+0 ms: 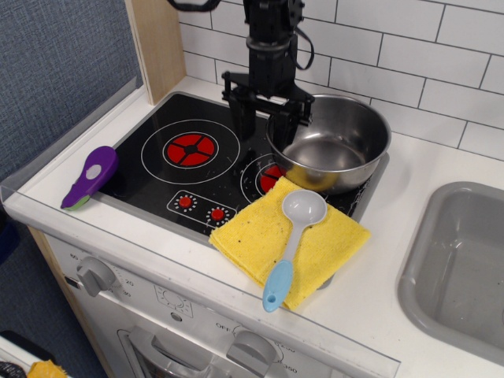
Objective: Move the silver pot onto the left burner
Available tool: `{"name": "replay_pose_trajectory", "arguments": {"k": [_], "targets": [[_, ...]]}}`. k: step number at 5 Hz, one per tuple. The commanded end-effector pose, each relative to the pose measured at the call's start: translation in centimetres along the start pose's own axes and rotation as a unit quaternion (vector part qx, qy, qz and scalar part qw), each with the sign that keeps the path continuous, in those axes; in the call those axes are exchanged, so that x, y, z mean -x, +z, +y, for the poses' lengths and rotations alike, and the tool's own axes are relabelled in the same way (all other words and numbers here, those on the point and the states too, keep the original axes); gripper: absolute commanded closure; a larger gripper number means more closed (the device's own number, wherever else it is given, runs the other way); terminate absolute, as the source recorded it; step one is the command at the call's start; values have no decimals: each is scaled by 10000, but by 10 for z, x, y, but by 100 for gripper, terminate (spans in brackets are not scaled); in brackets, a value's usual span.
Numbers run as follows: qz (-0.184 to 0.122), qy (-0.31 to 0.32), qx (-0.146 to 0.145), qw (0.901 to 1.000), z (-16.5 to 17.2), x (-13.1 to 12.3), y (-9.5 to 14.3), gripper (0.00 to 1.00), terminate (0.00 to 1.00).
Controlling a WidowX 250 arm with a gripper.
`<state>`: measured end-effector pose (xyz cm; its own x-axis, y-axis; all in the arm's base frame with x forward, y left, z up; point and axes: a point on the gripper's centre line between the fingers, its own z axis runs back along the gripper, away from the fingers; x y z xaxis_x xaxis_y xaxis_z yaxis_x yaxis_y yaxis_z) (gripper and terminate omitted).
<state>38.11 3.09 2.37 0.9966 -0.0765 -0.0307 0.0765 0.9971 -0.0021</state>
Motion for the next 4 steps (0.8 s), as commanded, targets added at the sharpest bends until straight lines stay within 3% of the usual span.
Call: {"name": "replay_pose_trajectory", "arguments": {"k": [1,2,3,4], "targets": [[-302,79,-24,9995,4,3,24,100,0],[-326,62,54,9994,1,3,27,100,0],[-595,164,245,9978,1,-4,57,100,0],[-1045,475,126,9933,34,-4,101,100,0]]}}
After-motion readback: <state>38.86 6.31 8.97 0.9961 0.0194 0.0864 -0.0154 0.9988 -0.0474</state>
